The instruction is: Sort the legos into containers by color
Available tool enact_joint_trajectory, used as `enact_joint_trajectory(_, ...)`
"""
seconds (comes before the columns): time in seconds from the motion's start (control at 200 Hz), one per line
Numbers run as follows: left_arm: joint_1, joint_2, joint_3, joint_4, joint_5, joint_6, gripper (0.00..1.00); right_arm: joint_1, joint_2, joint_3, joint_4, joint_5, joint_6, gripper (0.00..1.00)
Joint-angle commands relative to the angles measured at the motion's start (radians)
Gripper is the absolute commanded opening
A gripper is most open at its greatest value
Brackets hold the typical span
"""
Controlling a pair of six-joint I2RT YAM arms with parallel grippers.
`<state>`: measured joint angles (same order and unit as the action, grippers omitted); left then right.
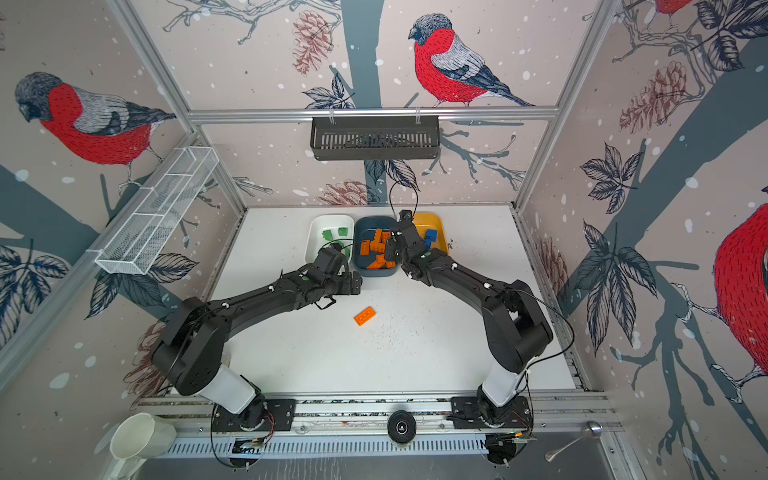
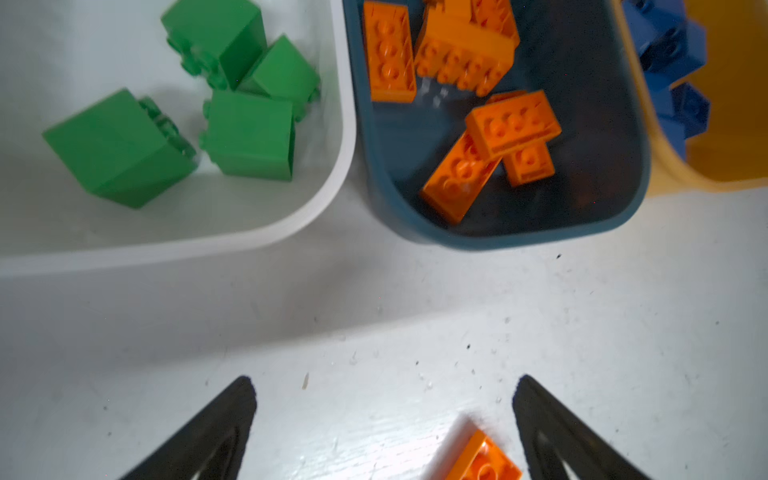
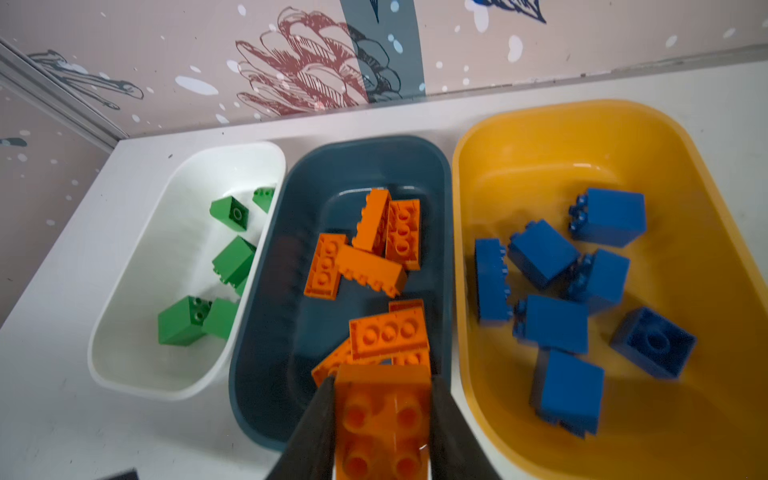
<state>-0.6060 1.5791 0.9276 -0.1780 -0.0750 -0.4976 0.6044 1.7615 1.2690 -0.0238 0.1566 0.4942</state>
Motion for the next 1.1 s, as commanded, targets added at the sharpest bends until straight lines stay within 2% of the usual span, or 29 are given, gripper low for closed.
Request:
enact_joint_trajectory(0.0,-0.001,-0.015,-0.038,0.0,0.089,0.02,0.97,-0.017,0.079,0.087,0.062,-0.029,-0.042,0.28)
enact_joint_trajectory(0.07,-0.01,-0.01,-0.051,-0.003,0.116,0.042,0.97,-0.031,0.154,0.17,0.059,-0.027,-0.059,0.28)
enact_joint_trajectory(0.185,-0.049,0.002,-0.057,-0.028,0.097,0.072,0.96,-0.052,0.288,0.315,0.054,-0.068,-0.096,0.29)
enact_joint_trajectory(0.33,-0.101,0.018,-0.074,-0.017,0.109,0.113,0.95,-0.067,0.447,0.508,0.033,-0.216,-0.129,0.33)
enact_joint_trajectory(0.45,-0.12,0.043,-0.085,0.008,0.145,0.133,0.93,-0.068,0.536,0.632,0.031,-0.325,-0.128,0.46)
enact_joint_trajectory(0.585,-0.127,0.072,-0.085,0.027,0.184,0.148,0.9,-0.07,0.563,0.701,0.029,-0.374,-0.14,0.62)
enact_joint_trajectory(0.785,-0.137,0.089,-0.086,0.031,0.186,0.169,0.85,-0.078,0.409,0.577,0.019,-0.351,-0.202,0.72)
enact_joint_trajectory(0.92,-0.152,0.108,-0.075,0.023,0.187,0.197,0.81,-0.092,0.243,0.416,0.011,-0.328,-0.228,0.78)
enact_joint_trajectory(1.096,-0.169,0.135,-0.048,-0.002,0.183,0.232,0.7,-0.103,0.038,0.183,0.053,-0.276,-0.21,0.85)
